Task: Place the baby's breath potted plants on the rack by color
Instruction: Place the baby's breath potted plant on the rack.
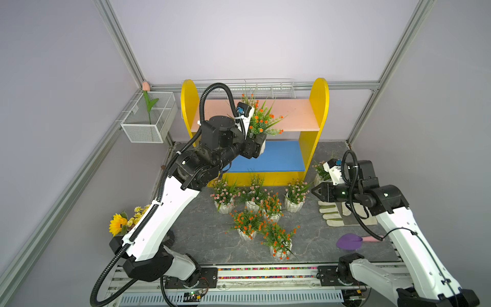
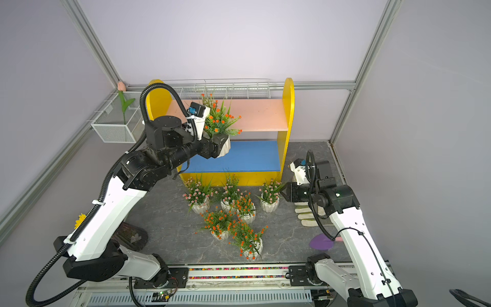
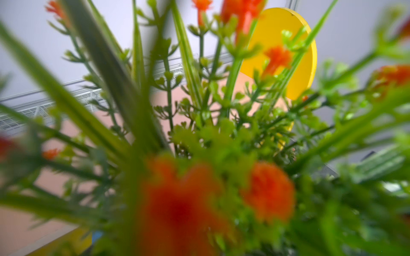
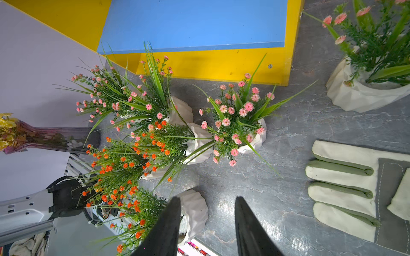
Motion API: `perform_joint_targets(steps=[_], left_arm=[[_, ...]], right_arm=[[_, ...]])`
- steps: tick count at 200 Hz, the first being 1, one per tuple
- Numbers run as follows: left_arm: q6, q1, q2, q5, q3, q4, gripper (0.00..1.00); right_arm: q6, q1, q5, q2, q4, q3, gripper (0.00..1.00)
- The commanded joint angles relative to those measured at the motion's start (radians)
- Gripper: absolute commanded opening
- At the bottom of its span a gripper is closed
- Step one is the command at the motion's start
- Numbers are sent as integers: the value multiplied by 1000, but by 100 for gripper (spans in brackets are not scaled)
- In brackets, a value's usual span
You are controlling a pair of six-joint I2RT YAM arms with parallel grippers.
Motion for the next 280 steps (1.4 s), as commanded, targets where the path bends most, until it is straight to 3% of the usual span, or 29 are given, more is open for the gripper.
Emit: perform_joint_targets(steps=[1,84,144,207,280], left_arm=[[-10,35,9,7,104,27,0],[4,97,170,-171,339,-1,0],[-38,201,265,-135,462,-22,0],[-91,334,278,-92,468,-49,0],[-85,354,313,-174,471,-40,0]], right_arm=[[2,-4,-14,-22,8,-19,43],[10,-5,-34,-46,44,-57,43],[7,-4,-28,-72,39,-77,43],[5,-5,-26,-71,49,-84,43],[11,-5,-29,-69,59,-89,43]])
